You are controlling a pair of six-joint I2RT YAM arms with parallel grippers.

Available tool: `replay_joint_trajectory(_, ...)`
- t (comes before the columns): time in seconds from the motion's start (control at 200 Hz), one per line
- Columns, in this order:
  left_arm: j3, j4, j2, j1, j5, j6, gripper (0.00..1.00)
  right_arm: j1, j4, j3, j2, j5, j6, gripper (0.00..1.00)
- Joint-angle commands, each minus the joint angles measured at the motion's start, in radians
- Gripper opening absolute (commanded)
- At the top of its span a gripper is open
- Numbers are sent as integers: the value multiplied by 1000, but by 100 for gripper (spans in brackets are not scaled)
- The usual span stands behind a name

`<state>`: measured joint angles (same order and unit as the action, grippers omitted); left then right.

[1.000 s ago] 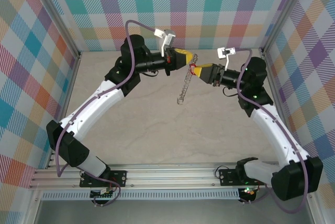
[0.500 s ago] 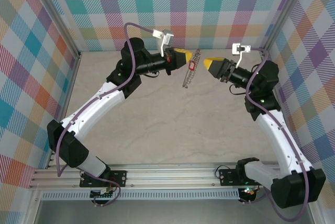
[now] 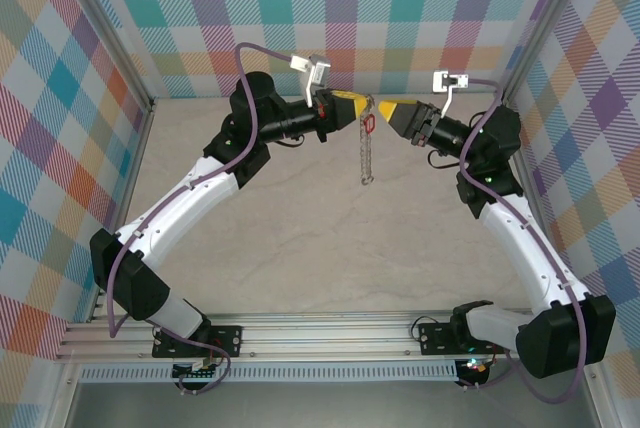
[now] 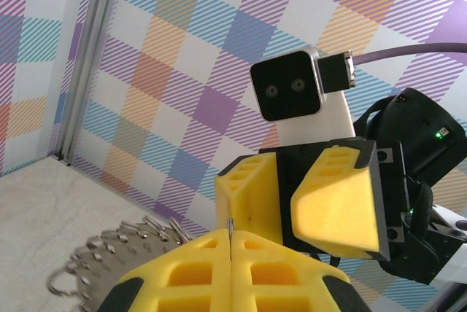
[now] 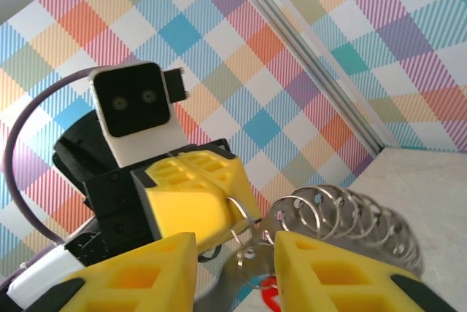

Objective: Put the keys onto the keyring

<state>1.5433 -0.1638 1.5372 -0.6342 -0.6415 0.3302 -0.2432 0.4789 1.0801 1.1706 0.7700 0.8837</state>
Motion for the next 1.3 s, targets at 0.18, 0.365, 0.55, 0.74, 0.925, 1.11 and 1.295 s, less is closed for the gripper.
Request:
replay_joint_trajectory(0.18, 18, -62, -27, -14, -9, 13, 0, -16, 43, 41, 19, 2, 6, 33)
replay_joint_trajectory(0.365, 23, -60, -25, -13, -12, 14, 0, -22, 50, 50, 37, 2, 7, 33)
replay_joint_trajectory(0.55, 23, -62, -22, -13, -18, 16, 0, -35, 49, 71, 52, 9, 3, 32)
replay_joint_trajectory(0.74, 23, -62, -19, -13, -20, 18, 0, -44, 44, 83, 64, 13, -2, 26)
replay_joint_trajectory(0.925, 25, -62, -19, -13, -23, 18, 0, -46, 43, 87, 69, 21, -2, 22)
replay_joint_trajectory(1.11, 27, -63, -19, -13, -23, 17, 0, -48, 42, 77, 73, 28, -2, 21)
replay_joint_trajectory(1.295, 27, -63, -17, -13, -23, 17, 0, -47, 18, 79, 67, 22, -21, 0)
